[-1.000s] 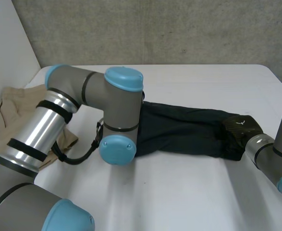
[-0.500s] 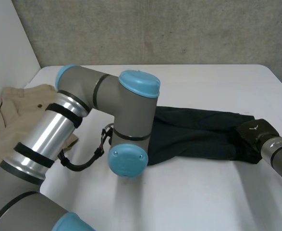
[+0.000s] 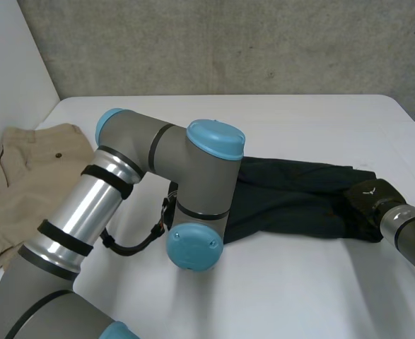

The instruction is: Fold the laundry.

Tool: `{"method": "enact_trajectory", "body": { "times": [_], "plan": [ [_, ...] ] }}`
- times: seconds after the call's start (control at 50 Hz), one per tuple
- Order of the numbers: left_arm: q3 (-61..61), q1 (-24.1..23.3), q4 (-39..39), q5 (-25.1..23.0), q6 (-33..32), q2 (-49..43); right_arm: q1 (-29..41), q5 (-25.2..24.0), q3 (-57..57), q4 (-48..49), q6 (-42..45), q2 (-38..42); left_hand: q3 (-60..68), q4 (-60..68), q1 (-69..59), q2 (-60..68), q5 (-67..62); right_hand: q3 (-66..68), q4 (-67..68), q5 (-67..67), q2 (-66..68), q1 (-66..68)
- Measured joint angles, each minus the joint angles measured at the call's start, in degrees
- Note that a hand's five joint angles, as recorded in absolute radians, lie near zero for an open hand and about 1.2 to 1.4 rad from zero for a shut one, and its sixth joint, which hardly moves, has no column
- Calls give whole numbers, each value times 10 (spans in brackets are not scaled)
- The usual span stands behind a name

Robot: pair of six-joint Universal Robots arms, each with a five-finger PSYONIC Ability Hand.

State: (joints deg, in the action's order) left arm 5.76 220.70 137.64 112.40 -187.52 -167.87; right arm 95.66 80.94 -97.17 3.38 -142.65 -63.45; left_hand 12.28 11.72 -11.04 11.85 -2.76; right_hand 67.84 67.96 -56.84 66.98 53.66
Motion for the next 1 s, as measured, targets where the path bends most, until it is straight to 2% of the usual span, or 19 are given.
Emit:
{"method": "enact_trajectory", "body": {
  "times": [0.04, 0.12, 0.16, 0.2, 0.22, 0.32, 0.36, 0.42, 0.54, 0.78, 0.9, 1.0],
  "plan": [
    [-13, 0, -2, 4, -3, 6, 0, 0, 0, 0, 0, 0, 0, 0, 0, 0, 0, 0, 0, 0, 0, 0],
    [-145, 0, -4, 43, -21, 67, 0, 0, 0, 0, 0, 1, 0, 0, 0, 0, 0, 0, 0, 0, 0, 0],
    [-235, 3, 24, 59, -27, 111, 0, 0, 1, 0, 0, 1, 0, 0, 0, 0, 0, 1, 0, 0, 0, 1],
    [-260, 4, 35, 62, -28, 123, 0, 0, 1, 0, 0, 1, 0, 0, 0, 0, 0, 1, 0, 0, 0, 3],
    [-333, 9, 71, 68, -33, 161, 1, 0, 2, 0, 0, 1, 0, 0, 4, 0, 0, 1, 0, 0, 0, 4],
    [-509, 28, 208, 57, -63, 265, 1, 1, 3, 0, -1, 1, 0, 0, 8, 0, 0, 1, 2, 0, 0, 5],
    [-594, 41, 311, 28, -102, 324, 0, 2, 2, 0, -1, 1, 0, 0, 8, 0, 0, 1, 3, 0, 0, 6],
    [-664, 53, 415, -7, -147, 379, -1, 3, 0, 0, -1, -1, 0, 0, 8, -1, 1, 1, 3, 0, 0, 6],
    [-691, 61, 488, -36, -174, 415, -5, 2, -9, -2, -1, -6, 0, 0, 8, -1, 1, 1, 3, 0, 0, 6],
    [-654, 74, 491, -38, -169, 395, -57, 3, -19, -12, 27, -63, 0, 0, 8, -1, 0, 1, 3, 0, 0, 6],
    [-701, 77, 493, -40, -166, 414, -73, 16, 10, -33, 95, -81, 0, 0, 8, -1, 1, 1, 3, 0, 0, 12],
    [-759, 77, 516, -46, -165, 456, -58, 41, 52, -44, 129, -88, 0, 0, 8, -1, 1, 1, 3, 0, 0, 18]
  ]
}}
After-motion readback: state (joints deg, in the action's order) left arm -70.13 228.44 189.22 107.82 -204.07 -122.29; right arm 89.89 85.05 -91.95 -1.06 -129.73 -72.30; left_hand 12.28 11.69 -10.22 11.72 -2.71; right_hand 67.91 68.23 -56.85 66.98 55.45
